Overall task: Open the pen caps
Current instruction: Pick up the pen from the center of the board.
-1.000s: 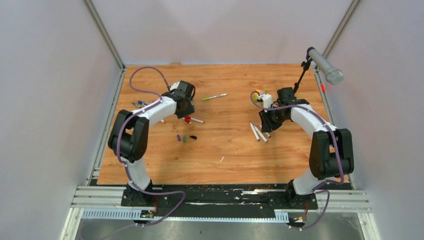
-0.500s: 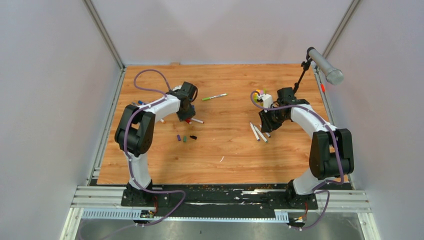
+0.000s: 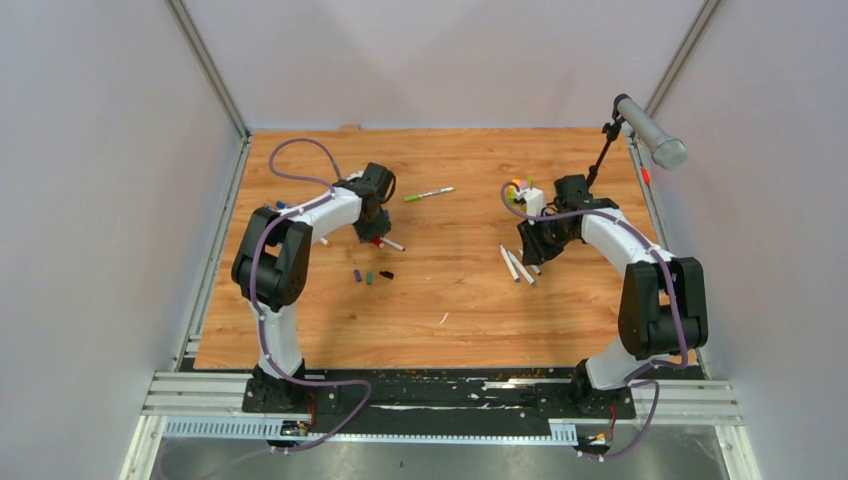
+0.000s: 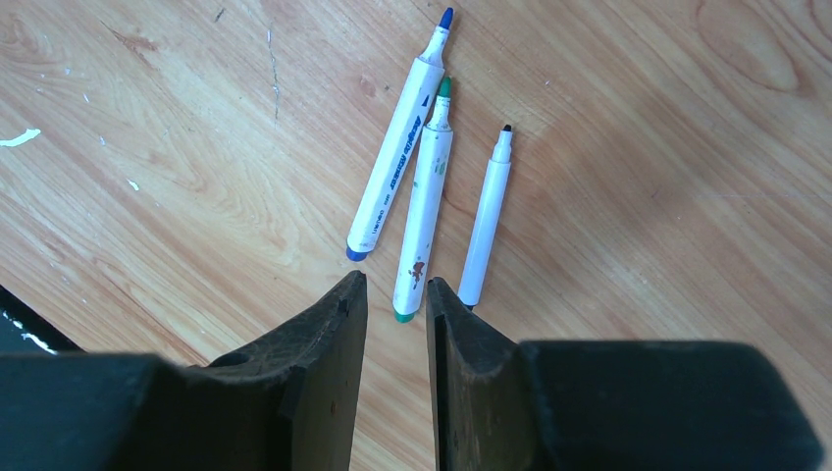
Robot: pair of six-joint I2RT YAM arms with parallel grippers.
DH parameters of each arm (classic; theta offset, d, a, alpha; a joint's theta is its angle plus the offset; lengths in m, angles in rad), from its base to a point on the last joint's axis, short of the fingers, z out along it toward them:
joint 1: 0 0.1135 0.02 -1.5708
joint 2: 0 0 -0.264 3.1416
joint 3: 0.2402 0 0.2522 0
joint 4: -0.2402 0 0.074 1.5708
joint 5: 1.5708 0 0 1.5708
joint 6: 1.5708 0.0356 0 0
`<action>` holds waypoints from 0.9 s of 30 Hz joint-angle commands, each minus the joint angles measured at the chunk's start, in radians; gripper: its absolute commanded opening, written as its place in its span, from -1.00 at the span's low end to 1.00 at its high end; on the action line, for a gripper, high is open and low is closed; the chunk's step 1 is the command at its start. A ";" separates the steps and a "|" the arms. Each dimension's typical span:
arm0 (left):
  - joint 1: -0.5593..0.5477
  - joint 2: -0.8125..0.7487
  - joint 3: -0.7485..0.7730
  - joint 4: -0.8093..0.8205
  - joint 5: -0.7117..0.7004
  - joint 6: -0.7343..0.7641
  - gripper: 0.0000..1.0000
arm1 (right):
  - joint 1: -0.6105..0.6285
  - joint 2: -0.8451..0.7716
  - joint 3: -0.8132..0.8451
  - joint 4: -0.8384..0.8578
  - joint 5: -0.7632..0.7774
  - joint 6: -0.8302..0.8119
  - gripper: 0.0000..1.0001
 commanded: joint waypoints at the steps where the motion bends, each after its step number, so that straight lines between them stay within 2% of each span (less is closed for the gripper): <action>1: 0.006 -0.012 -0.003 -0.015 0.001 0.011 -0.09 | -0.005 -0.035 0.036 -0.003 -0.028 -0.017 -0.40; 7: 0.006 -0.088 -0.025 -0.021 -0.037 0.014 -0.05 | -0.005 -0.035 0.036 -0.004 -0.031 -0.017 -0.40; 14: 0.006 -0.158 -0.100 0.021 -0.044 0.002 -0.15 | -0.005 -0.033 0.036 -0.007 -0.035 -0.017 -0.40; 27: 0.007 -0.091 -0.072 0.049 0.007 0.013 -0.22 | -0.005 -0.033 0.036 -0.008 -0.037 -0.017 -0.40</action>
